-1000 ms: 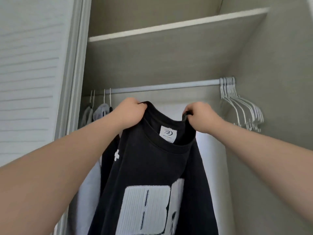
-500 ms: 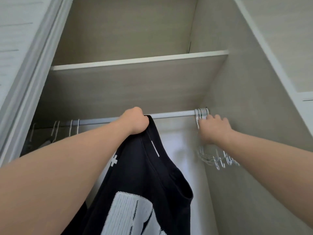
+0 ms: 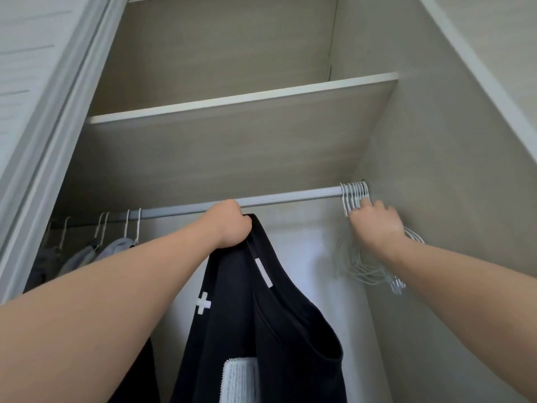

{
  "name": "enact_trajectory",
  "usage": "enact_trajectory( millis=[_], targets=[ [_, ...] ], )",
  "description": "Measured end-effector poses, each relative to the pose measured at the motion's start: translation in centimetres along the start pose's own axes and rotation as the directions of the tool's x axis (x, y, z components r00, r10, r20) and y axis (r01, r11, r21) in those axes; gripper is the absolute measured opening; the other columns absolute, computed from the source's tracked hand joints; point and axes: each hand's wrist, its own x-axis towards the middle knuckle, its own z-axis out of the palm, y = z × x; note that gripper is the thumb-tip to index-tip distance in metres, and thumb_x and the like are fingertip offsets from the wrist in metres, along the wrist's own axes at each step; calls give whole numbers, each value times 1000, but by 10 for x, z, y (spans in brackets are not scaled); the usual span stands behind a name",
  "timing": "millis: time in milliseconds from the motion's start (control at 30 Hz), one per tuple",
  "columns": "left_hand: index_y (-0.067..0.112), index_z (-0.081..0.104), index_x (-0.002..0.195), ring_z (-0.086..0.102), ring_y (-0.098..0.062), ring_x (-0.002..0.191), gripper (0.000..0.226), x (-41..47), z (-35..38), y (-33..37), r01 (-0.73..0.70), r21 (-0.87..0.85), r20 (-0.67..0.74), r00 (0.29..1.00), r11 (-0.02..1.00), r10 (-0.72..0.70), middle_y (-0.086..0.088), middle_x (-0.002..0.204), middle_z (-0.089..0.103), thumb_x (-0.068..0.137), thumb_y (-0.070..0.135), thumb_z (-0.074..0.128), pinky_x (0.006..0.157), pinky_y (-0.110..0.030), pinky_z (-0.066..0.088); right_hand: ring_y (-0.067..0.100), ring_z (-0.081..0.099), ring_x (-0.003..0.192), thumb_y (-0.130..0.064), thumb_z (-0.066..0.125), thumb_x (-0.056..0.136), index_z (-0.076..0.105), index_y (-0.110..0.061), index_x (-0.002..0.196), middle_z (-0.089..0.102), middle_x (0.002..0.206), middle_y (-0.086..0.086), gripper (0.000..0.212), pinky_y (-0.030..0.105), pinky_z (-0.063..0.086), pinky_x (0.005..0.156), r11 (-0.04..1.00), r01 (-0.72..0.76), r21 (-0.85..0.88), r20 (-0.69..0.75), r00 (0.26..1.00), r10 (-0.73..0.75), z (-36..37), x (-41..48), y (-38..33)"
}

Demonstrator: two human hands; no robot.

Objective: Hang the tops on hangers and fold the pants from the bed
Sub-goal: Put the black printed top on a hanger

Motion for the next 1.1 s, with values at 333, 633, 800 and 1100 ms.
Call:
enact_trajectory(
  millis=[333, 633, 800, 1100],
  targets=[
    [7, 48, 71, 47, -22, 60, 33, -6, -5, -17, 38, -24, -132, 990, 999, -41, -8, 67, 54, 99, 24, 46, 52, -30, 34, 38, 59, 111, -6, 46, 89, 53, -7, 115, 61, 119, 17, 26, 39, 41, 78, 846, -64, 529, -144, 976, 163, -25, -7, -21],
    [3, 50, 71, 52, -29, 66, 35, -40, -34, -41, 62, -52, -300, 951, 997, -75, -13, 71, 55, 98, 24, 45, 60, -34, 36, 14, 46, 52, -9, 51, 92, 56, -20, 95, 53, 65, -1, 13, 25, 34, 49, -197, -186, 963, 235, 935, 264, -41, -94, -55],
    [0, 56, 77, 57, -38, 77, 37, -60, -62, -54, 93, -46, -313, 944, 995, -103, -16, 75, 59, 99, 28, 46, 70, -37, 44, 8, 29, 37, -7, 46, 93, 45, -26, 91, 40, 46, -12, 20, 19, 23, 37, -543, -146, 827, 312, 923, 227, -68, -139, -57],
    [7, 53, 72, 54, -25, 65, 37, -115, -113, -68, 148, -8, -376, 916, 989, -140, -10, 71, 57, 102, 28, 45, 52, -31, 30, 9, 20, 33, -20, 46, 105, 55, -13, 86, 28, 44, -8, 22, 13, 17, 38, -599, -244, 763, 262, 963, -59, -120, -167, -60]
  ],
)
